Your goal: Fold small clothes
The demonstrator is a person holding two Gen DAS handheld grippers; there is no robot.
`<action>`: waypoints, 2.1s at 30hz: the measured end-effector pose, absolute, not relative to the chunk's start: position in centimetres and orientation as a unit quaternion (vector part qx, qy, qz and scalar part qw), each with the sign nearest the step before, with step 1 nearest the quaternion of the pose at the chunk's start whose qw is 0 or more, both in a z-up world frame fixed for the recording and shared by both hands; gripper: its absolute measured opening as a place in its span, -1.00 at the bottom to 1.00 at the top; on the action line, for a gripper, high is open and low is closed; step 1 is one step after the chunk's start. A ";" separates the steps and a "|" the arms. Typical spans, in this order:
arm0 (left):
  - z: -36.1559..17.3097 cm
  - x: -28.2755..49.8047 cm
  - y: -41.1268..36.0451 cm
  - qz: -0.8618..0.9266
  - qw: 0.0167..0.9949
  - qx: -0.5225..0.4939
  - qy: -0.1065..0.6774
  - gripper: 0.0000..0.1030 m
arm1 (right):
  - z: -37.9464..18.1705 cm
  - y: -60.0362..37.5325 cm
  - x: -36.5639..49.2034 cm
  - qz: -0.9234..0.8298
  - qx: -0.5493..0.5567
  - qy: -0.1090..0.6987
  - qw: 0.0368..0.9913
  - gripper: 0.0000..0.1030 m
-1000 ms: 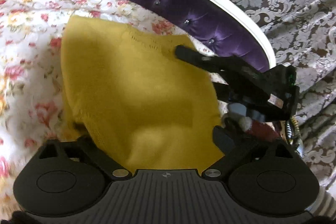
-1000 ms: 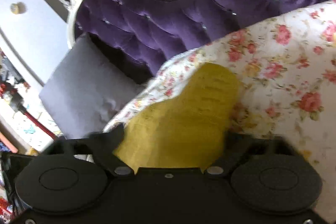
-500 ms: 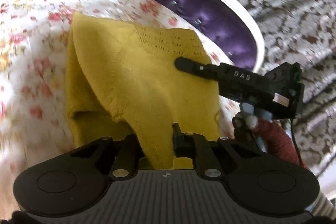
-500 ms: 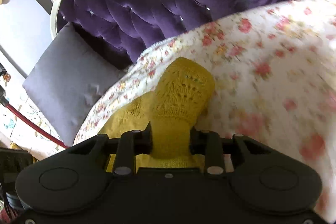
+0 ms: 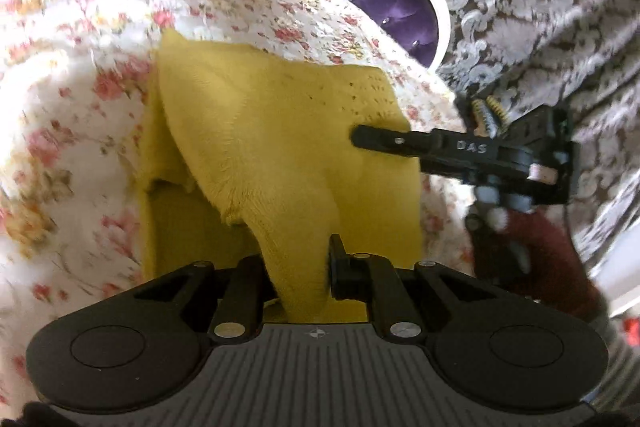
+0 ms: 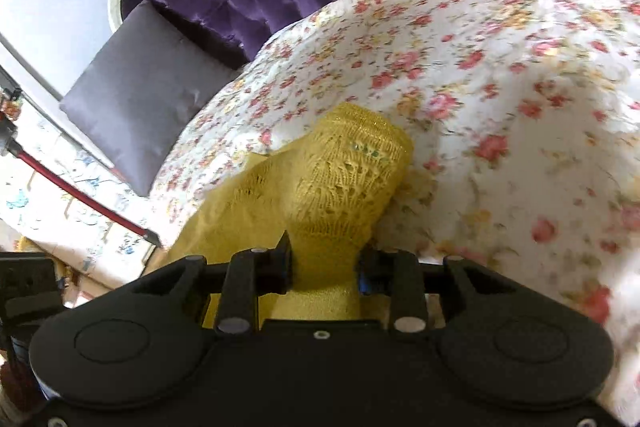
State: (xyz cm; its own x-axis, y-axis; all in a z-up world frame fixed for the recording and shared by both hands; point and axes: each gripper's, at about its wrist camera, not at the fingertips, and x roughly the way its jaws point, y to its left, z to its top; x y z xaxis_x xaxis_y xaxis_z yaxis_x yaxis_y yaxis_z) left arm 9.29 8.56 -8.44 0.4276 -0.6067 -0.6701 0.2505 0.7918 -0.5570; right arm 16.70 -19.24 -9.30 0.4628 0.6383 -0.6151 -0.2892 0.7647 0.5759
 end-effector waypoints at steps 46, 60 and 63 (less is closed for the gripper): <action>-9.9 18.0 6.6 -0.168 0.917 0.035 0.361 0.17 | -6.9 -17.1 17.7 0.236 0.018 0.312 0.920 0.38; -10.0 18.7 6.5 -0.165 0.915 0.024 0.368 0.19 | -9.5 -13.9 23.8 0.382 0.003 0.408 0.830 -0.52; -10.0 18.8 6.4 -0.162 0.914 0.025 0.371 0.19 | -8.7 -12.1 22.5 0.330 -0.097 0.358 0.868 -0.63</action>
